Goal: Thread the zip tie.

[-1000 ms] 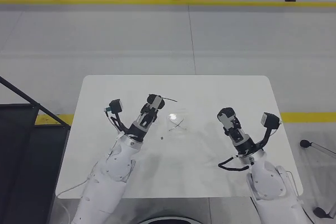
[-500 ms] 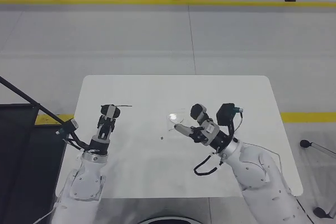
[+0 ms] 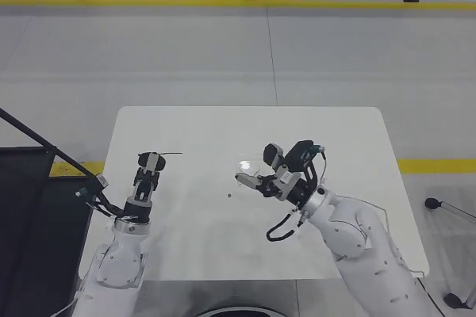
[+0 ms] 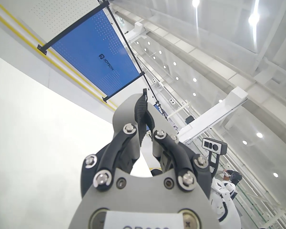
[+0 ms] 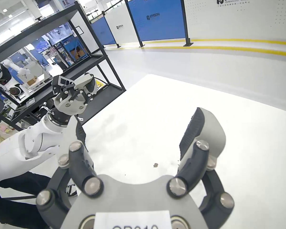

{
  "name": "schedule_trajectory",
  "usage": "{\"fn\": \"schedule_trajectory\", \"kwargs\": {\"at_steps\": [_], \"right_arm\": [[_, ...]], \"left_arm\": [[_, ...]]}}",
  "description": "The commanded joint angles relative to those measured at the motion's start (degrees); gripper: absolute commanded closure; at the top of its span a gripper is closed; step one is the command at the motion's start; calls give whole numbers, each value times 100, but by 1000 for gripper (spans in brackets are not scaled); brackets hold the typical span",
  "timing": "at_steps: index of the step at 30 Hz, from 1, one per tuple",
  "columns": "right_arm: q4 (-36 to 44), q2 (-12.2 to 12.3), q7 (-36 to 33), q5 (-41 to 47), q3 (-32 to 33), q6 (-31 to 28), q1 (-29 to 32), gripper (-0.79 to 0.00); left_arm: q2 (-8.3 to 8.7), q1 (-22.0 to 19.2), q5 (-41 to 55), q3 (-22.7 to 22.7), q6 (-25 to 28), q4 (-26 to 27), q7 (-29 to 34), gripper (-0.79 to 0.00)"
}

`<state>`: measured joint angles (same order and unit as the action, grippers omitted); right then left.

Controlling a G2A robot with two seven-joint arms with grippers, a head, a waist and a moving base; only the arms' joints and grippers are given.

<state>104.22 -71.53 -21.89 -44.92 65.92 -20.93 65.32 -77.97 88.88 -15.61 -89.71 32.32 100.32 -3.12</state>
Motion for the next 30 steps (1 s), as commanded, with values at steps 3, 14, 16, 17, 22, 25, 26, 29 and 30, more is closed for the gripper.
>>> {"fn": "schedule_trajectory", "kwargs": {"at_steps": [3,14,16,17,22,25,26,29,30], "right_arm": [[133,10,-833,-646,-213,-301,-541,-785],[-1721,-111,-2695,323,-861,-1523,-2632,-785],[-2005,-142,-3014,441,-984,-1369,-2893,-785],[-2021,-147,-3050,436,-997,-1305,-2926,-785],[-2021,-147,-3050,436,-997,-1305,-2926,-785],[-2021,-147,-3050,436,-997,-1305,-2926,-785],[-2021,-147,-3050,436,-997,-1305,-2926,-785],[-2037,-145,-2957,320,-1037,-1310,-2882,-785],[-2066,-148,-2949,213,-1084,-1310,-2900,-785]], "left_arm": [[2,-58,2,55,-135,90,93,0],[22,120,29,-18,-167,355,102,0],[25,145,33,-33,-162,353,92,0],[26,152,31,-36,-163,353,89,0],[28,167,47,-33,-152,344,91,0],[28,167,47,-33,-152,344,91,0],[28,167,47,-33,-152,344,91,0],[28,167,47,-33,-152,344,91,0],[28,167,47,-33,-152,344,91,0]]}}
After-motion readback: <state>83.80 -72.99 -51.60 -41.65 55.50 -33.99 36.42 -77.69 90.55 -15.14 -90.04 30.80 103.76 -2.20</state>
